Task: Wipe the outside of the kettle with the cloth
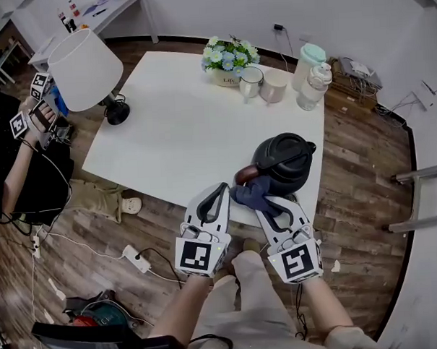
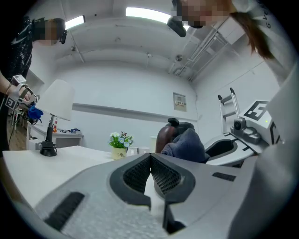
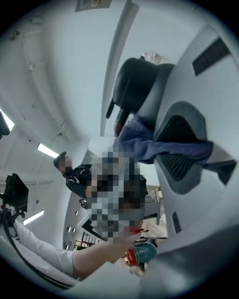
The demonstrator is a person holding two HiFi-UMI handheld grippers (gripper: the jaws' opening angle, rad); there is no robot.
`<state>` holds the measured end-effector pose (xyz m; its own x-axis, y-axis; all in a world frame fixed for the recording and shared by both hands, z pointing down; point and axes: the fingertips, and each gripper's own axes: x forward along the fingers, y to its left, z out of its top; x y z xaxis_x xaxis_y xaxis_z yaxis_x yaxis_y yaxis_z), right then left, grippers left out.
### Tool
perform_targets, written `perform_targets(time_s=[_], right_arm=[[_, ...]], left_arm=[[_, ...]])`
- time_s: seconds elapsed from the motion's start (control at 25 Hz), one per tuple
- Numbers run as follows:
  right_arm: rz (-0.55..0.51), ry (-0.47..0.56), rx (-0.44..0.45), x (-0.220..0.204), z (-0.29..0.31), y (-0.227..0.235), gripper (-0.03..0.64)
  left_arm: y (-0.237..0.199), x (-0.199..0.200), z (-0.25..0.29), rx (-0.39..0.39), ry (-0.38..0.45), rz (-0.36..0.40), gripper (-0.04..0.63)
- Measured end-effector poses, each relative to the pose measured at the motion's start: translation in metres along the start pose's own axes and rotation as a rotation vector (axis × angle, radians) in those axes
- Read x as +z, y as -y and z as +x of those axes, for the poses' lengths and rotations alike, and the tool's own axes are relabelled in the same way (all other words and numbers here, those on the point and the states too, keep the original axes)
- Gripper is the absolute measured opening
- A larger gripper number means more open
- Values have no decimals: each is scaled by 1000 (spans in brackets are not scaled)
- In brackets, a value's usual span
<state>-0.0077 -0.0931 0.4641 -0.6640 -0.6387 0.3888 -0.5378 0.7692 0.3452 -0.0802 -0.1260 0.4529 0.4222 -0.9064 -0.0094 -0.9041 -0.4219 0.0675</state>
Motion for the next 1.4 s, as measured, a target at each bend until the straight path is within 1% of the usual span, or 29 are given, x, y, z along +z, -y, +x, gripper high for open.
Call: perform_targets(time_s=[0.08,0.2,0.28,0.36,0.44,0.52,0.6,0.64,0.72,0.8,0.88,0.96,1.24,1.32,1.4], right_arm=[[-27,-26,15,-14,9,-4,55],[-72,-69,50,-29,19,-11,55],[-77,-104,85,-42,23,-17,55],[-82,-130,132,-53,24,-23,55],[-96,-114,181,-49,15,-27,55],[-105,-75,204,-30,-4,-26,55],[-129,-23,203,-7,-24,-19,55],[-157,6,191,4,-33,-13,55],[-235,58,144,22,-49,3,55],[-298,73,88,28,-59,23,55],[-327,57,70,20,-62,36,55],[-336,38,97,4,-59,38,55],[-284,-71,215,-62,-27,12,55],[-270,-96,229,-76,-21,7,55],[-269,-100,229,-84,-18,6,55]], left_arm=[[-1,-5,2,1,3,9,8],[-4,-2,6,38,-3,-1,8],[3,3,10,28,20,-25,8],[6,10,13,31,39,-23,7],[3,10,12,41,43,0,7],[2,6,12,43,29,4,8],[2,5,11,45,18,3,8],[2,6,11,46,16,1,8],[2,7,11,50,14,-3,8],[2,9,10,52,12,-3,7],[3,10,10,55,13,-4,7],[3,10,10,57,16,-5,8],[4,6,10,64,17,-11,8],[7,8,10,64,14,-34,8],[9,10,10,59,16,-43,8]])
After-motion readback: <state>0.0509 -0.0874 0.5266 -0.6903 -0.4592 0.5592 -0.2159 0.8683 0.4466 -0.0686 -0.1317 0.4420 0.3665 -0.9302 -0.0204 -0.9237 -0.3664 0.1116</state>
